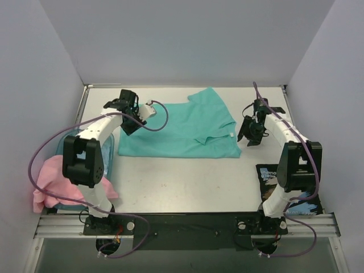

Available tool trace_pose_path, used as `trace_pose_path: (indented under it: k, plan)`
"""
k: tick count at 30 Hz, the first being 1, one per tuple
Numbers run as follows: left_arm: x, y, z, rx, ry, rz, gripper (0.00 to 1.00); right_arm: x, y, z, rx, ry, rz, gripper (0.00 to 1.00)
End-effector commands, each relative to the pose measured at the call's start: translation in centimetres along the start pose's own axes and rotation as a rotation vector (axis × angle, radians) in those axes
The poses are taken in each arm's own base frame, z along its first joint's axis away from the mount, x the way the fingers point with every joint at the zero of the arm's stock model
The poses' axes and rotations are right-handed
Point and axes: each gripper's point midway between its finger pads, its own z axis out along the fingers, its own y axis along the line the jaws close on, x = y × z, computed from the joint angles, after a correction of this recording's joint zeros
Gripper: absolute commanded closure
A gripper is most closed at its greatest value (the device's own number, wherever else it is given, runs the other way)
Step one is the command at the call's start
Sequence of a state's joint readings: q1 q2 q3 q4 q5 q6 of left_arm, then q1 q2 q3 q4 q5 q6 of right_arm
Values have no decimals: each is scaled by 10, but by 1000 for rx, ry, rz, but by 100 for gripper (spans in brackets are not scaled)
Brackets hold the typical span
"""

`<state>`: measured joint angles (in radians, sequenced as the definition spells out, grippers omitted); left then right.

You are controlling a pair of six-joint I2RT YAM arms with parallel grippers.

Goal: Fold and stack the t-shirts
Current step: Fold the flattened tshirt in 1/3 of the way

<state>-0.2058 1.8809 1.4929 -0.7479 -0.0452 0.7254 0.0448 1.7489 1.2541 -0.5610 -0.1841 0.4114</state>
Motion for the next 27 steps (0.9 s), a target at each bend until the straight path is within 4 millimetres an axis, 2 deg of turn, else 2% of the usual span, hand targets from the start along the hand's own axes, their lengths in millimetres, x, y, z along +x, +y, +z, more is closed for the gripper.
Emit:
trace_pose_path:
  k: [1, 2, 6, 10, 12, 13, 15, 16, 18, 19, 23, 26, 27]
  plan:
    - [23, -31, -7, 66, -19, 162, 48, 24, -17, 1, 65, 56, 33, 53]
    - [36, -41, -2, 90, 8, 195, 47, 30, -17, 5, 59, 75, 39, 52]
    - [65, -58, 11, 149, 101, 247, 44, 38, -12, 25, 25, 126, 67, 52]
    - [80, -71, 22, 212, 153, 259, 44, 51, -9, 41, -9, 191, 86, 55]
    - [82, -73, 29, 212, 156, 253, 44, 57, -9, 43, -18, 208, 92, 70]
    - [85, -76, 32, 211, 164, 251, 44, 59, -10, 43, -17, 212, 99, 84]
    - [87, -75, 33, 204, 167, 244, 54, 63, -17, 41, -7, 213, 112, 100]
    - [89, -77, 31, 210, 174, 243, 73, 66, -22, 38, -2, 210, 127, 100]
    - [93, -81, 26, 220, 187, 237, 95, 72, -25, 33, -4, 207, 133, 100]
    - [95, -83, 20, 224, 186, 238, 99, 70, -34, 31, 1, 202, 169, 100]
    - [110, -104, -1, 281, 203, 248, 100, 88, -47, 20, 16, 216, 208, 100]
    - [126, -125, -18, 329, 241, 259, 100, 102, -48, 0, 13, 237, 229, 100]
    - [124, -129, -25, 329, 232, 261, 100, 109, -50, -5, 20, 245, 233, 100]
